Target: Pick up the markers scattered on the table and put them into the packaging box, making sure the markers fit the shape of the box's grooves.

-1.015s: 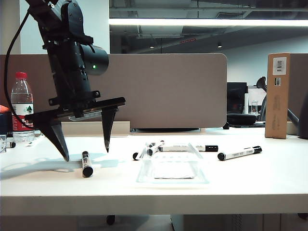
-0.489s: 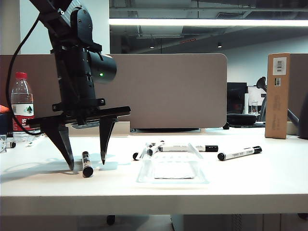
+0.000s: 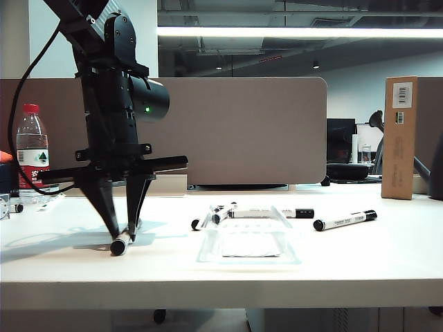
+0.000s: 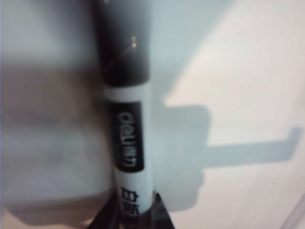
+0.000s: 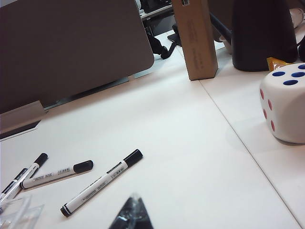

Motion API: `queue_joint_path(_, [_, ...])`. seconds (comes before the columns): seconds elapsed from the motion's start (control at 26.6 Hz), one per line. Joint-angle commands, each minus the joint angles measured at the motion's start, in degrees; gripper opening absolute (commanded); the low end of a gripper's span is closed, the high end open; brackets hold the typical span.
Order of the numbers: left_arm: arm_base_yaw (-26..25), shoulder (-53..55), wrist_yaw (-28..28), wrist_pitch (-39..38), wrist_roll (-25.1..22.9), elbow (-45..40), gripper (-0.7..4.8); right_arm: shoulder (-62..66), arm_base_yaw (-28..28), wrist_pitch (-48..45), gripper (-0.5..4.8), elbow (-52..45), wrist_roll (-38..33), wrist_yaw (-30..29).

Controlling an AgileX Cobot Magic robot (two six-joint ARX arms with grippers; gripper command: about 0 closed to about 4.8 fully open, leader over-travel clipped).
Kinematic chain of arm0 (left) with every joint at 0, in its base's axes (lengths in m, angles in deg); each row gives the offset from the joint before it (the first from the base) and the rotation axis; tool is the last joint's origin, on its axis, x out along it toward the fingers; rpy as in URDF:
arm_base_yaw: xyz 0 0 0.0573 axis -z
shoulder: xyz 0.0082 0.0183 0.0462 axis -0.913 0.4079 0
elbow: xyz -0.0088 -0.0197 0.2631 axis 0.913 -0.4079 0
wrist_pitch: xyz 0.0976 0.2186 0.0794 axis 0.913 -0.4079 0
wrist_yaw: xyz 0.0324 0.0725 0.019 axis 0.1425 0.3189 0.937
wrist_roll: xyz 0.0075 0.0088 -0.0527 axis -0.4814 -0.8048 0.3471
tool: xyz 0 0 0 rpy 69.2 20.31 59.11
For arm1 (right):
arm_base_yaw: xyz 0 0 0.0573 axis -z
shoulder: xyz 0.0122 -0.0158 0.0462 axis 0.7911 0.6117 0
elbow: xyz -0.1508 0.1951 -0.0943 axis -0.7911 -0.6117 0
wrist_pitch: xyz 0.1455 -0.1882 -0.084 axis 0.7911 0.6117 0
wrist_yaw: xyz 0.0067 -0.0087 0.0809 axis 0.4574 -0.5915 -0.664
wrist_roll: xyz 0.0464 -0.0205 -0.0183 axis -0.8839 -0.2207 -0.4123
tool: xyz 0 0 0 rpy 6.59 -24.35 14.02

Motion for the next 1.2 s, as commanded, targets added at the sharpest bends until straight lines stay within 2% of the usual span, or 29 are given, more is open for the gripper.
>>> queue_joint_path(0.04, [-0.02, 0.92, 0.11, 0.55, -0.79, -0.39, 0.69, 0.00, -0.07, -1.09, -0.01, -0.26, -0.09, 0.11])
queue_joint_path(0.15, [-0.02, 0.92, -0.07, 0.46, -2.29, -0.39, -0.06, 0.00, -0.04, -1.11, -0.01, -0.26, -0.07, 0.13])
queue_joint_path(0.34, [-0.04, 0.92, -0.04, 0.09, -2.86, -0.39, -0.06, 0.00, -0.04, -1.11, -0.01, -0.26, -0.09, 0.13])
queue_joint_path(0.6, [-0.09, 0.55, -0.37, -0.44, -7.96, 0.22, -0.06, 0.00, -0.04, -1.11, -0.01, -0.28, -0.09, 0.13])
queue_joint_path(0.71, [0.07, 0.44, -0.48, -5.29, -12.52, 4.63, -0.06, 0.00, -0.04, -1.11, -0.01, -0.26, -0.07, 0.13])
queue_joint_path(0.79, [0.39, 0.44, -0.66, -6.97, -13.46, 7.21, -0.06, 0.00, -0.04, -1.14, -0.01, -0.26, -0.07, 0.13])
queue_joint_path(0.94, [0.42, 0.44, -7.85, -8.31, -13.00, 12.31, -0.06, 0.00, -0.07, -1.14, -0.01, -0.26, -0.09, 0.13])
queue_joint_path(0.98, [0.81, 0.44, -12.44, -8.52, -11.72, 13.73, -0.06, 0.00, -0.04, -1.14, -0.01, -0.26, -0.09, 0.13])
queue_joint_path(1.05, [1.66, 0.42, -16.70, -8.46, -11.37, 14.49, -0.06, 0.00, -0.07, -1.16, -0.01, -0.26, -0.09, 0.13])
queue_joint_path(1.2, [4.33, 0.44, -21.33, -7.76, -11.17, 14.71, -0.06, 0.00, -0.04, -1.66, -0.01, -0.26, -0.07, 0.15])
